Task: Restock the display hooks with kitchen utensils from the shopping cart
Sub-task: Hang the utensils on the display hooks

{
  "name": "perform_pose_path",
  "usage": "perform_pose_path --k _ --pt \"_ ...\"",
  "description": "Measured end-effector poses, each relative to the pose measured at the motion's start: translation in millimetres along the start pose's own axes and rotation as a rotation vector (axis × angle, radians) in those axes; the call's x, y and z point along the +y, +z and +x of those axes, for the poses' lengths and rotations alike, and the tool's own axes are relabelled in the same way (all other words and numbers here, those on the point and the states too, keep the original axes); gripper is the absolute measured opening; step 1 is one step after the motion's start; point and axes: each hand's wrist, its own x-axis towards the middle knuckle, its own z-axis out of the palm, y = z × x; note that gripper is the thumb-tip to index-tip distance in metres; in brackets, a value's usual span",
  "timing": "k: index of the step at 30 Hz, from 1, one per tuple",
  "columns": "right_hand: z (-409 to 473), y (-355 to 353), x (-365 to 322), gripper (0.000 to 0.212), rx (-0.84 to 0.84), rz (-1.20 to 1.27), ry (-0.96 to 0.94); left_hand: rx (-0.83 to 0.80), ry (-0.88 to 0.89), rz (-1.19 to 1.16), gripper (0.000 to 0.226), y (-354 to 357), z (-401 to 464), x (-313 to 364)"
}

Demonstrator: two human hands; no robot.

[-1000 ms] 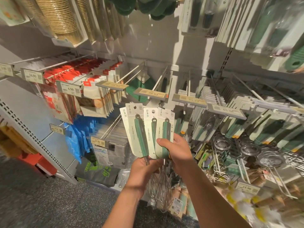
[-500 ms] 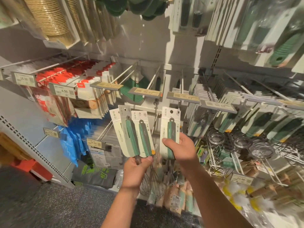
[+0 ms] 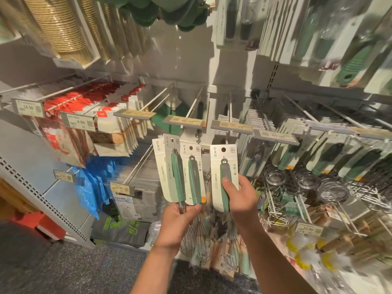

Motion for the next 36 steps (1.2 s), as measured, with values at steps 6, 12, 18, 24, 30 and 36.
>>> perform_pose_path --k 6,12,18,24,30,36 --pt "13.0 1.4 -3.3 0.05 0.064 -0.067 0.062 0.006 0.021 0.019 0.049 5.4 2.0 -0.2" --pt "46.0 5.3 -12.1 0.054 0.067 -0.229 0.214 -0.001 0.016 0.054 0.054 14.0 -3.7 7.4" --pt "80.5 11.4 -10.1 0.058 0.025 -0.237 0.297 0.077 -0.027 0.01 0.01 7.1 -3.0 11.7" --pt "79.0 7.2 1.1 0.074 -0.079 -0.2 0.465 0.111 -0.062 0.029 0.036 0.1 5.6 6.0" --pt "57.0 25.7 -1.4 0.046 -0.245 -0.109 0.471 0.079 -0.061 0.012 0.027 3.4 5.3 1.7" --pt "45.2 38.9 -9.6 0.062 -0.3 -0.124 0.337 -0.033 -0.042 0.022 0.043 3.7 1.7 6.3"
